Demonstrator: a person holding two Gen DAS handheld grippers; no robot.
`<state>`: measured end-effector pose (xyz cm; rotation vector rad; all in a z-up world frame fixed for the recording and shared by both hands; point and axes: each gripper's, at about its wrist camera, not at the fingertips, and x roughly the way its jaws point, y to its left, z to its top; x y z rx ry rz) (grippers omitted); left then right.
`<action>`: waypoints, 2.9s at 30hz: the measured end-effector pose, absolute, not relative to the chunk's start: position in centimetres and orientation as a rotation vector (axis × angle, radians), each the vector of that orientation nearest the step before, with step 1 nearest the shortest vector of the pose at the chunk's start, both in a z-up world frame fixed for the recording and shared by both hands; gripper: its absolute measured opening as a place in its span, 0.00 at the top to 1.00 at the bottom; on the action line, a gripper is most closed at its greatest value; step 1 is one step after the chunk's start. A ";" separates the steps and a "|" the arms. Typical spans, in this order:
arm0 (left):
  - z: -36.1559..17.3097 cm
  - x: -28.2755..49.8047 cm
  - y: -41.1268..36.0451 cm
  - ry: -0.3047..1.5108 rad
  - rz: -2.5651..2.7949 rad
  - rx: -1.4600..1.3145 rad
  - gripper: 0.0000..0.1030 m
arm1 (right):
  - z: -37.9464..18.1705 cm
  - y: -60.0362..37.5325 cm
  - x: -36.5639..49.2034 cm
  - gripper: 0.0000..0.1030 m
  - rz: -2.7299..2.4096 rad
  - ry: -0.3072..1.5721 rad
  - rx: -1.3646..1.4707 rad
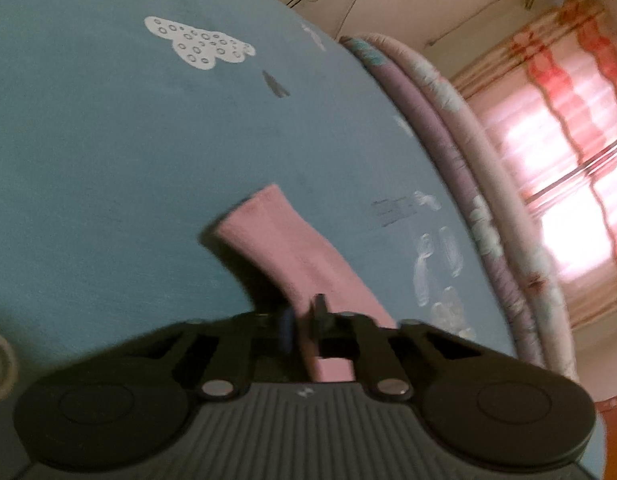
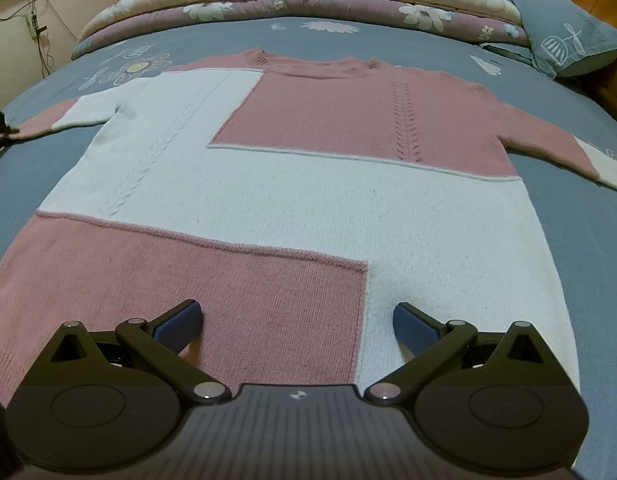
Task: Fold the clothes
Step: 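Close the left gripper on the pink cuff and lift it, then carry the held sleeve with the left gripper across the sweater body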
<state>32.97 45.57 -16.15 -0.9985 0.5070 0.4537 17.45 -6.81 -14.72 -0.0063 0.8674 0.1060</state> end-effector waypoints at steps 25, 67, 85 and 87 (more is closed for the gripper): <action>-16.6 32.5 47.2 0.526 0.312 -1.075 0.74 | -14.8 -6.4 17.5 0.00 0.106 0.868 -0.023; -8.5 35.0 40.0 0.541 0.295 -0.782 0.97 | -14.4 -7.6 16.7 0.00 0.162 0.828 0.019; -1.7 37.6 28.3 0.525 0.061 -0.629 0.97 | -13.2 -10.1 15.5 0.00 0.198 0.773 0.119; -1.0 37.7 27.0 0.513 0.037 -0.617 0.96 | -13.3 -10.2 15.5 0.00 0.197 0.776 0.117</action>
